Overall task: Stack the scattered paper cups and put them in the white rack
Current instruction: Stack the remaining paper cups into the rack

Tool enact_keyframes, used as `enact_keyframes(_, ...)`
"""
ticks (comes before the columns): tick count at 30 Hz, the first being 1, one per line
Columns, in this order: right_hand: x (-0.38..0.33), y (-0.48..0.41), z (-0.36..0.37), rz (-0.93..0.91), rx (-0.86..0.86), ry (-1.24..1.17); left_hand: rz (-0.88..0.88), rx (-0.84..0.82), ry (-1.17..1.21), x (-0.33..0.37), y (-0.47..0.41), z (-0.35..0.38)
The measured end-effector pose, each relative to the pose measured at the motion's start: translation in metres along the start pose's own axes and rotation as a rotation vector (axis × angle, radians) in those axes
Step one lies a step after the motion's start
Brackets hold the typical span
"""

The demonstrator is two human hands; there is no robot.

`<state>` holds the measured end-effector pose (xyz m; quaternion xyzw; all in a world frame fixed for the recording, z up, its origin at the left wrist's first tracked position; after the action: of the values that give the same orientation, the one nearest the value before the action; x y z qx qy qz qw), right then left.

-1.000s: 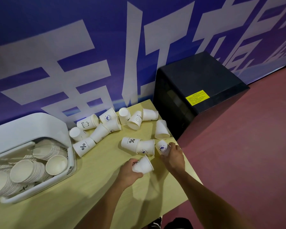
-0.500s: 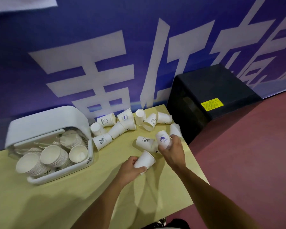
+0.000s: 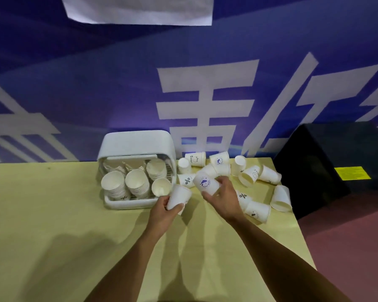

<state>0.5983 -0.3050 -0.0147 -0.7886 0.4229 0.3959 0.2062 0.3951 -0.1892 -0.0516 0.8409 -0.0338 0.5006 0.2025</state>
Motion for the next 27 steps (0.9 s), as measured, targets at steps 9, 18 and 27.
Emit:
enact_keyframes(9,-0.069,0.004,0.070,-0.202,-0.146,0.105,-0.073,0.096,0.070,-0.026,-0.013,-0.068)
enact_keyframes(18,-0.096,0.011,0.123,-0.298,-0.193,0.305,-0.105,0.101,0.072,-0.046,-0.021,-0.100)
enact_keyframes(27,-0.092,0.016,0.146,-0.285,-0.217,0.304,-0.090,0.024,0.051,-0.055,-0.036,-0.113)
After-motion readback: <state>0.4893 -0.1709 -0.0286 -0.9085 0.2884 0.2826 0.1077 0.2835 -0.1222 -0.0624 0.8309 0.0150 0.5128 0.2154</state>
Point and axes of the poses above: each hand's wrist, its own y-axis away from the middle knuckle, its own z-axis out of the palm, x = y × z, the point moved 5 cm from there along -y, towards the middle knuckle, and after that the axes turned 11 degrees about x, right-handed, at the moved point
